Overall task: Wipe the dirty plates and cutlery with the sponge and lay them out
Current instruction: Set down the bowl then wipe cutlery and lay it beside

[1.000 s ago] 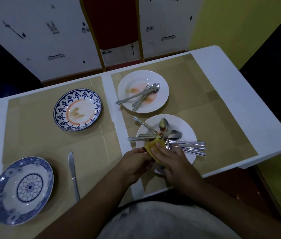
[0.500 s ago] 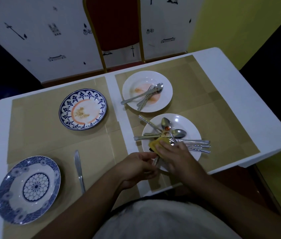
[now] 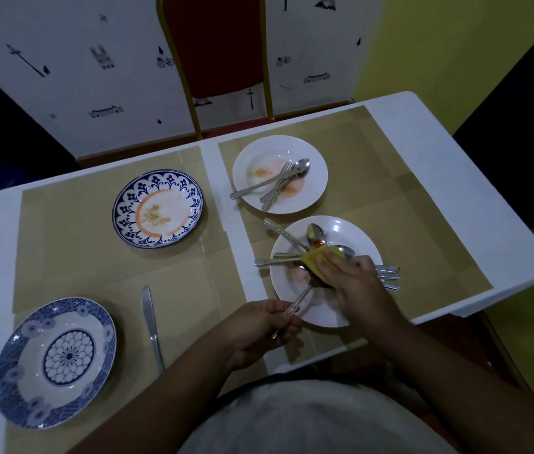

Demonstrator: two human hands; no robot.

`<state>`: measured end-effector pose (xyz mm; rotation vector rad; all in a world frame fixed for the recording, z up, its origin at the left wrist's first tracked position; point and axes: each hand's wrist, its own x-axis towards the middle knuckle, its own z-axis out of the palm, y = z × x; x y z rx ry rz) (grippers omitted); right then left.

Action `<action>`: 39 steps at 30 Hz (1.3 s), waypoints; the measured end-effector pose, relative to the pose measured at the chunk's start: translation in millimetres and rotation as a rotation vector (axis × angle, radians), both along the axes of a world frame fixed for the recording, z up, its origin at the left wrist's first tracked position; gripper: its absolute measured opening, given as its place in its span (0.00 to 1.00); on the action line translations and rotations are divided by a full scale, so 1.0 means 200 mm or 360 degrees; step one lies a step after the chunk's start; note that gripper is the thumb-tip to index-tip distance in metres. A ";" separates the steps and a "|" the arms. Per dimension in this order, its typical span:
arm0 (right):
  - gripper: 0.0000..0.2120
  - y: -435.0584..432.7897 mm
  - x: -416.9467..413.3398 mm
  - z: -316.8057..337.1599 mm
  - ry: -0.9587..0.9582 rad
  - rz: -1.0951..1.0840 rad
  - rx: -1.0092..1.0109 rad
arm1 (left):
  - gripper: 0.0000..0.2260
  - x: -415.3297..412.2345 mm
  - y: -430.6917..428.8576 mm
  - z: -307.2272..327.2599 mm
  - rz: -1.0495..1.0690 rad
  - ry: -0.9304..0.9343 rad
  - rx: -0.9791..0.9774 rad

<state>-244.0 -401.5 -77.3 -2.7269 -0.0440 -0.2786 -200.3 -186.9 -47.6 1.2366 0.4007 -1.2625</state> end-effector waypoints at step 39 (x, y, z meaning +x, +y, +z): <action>0.28 0.20 0.11 0.17 0.0278 -0.0393 0.0444 | 0.11 -0.04 0.13 -0.01 0.0041 -0.0599 0.0367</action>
